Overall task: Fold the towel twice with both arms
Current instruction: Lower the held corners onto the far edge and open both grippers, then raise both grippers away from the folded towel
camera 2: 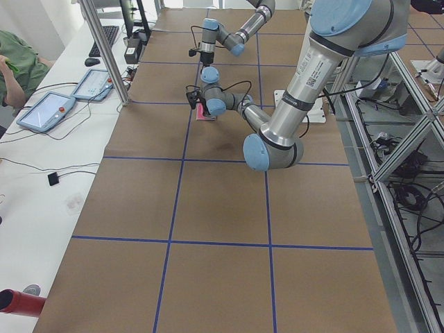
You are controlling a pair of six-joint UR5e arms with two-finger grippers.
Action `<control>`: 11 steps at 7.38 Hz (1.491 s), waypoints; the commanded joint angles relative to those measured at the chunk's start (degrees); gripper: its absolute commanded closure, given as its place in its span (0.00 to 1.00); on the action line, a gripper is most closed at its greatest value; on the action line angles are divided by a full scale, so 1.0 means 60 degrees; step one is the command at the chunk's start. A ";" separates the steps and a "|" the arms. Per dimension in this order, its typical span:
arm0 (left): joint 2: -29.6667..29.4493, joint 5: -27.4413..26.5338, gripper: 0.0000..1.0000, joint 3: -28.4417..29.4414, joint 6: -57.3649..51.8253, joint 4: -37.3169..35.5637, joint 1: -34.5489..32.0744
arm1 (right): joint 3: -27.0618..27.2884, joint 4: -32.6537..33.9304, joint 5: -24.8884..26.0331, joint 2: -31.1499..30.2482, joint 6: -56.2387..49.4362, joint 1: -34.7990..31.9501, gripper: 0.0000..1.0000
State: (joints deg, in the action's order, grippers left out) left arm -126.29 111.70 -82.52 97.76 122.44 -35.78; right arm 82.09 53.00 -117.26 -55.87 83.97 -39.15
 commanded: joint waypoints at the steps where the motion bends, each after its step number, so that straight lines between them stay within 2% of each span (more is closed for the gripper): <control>1: -0.0016 0.0001 0.00 -0.0002 -0.0049 0.0042 -0.0028 | -0.0001 0.0014 -0.0012 0.0054 0.0024 -0.0051 0.02; 5: -0.0162 0.0001 0.00 -0.0032 0.0039 0.0101 -0.0175 | -0.0015 0.0058 -0.0231 0.0084 0.0054 -0.0329 0.01; 7: -0.0265 0.0117 0.00 -0.0191 0.0010 -0.0044 -0.0495 | 0.0014 0.0102 -0.0683 0.0055 0.0112 -0.0564 0.01; 9: -0.0178 0.1938 0.00 -0.0237 -0.0107 -0.0104 -0.1691 | 0.0363 0.1501 -0.1110 0.0054 0.0420 -0.0506 0.01; 11: -0.0119 0.2795 0.00 -0.0397 -0.1022 -0.0425 -0.2647 | 0.0497 0.1948 -0.1008 -0.0033 0.0434 -0.0142 0.01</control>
State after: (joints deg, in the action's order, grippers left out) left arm -127.16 124.98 -84.31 95.54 121.03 -48.26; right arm 84.61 63.05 -123.51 -55.70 86.43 -41.48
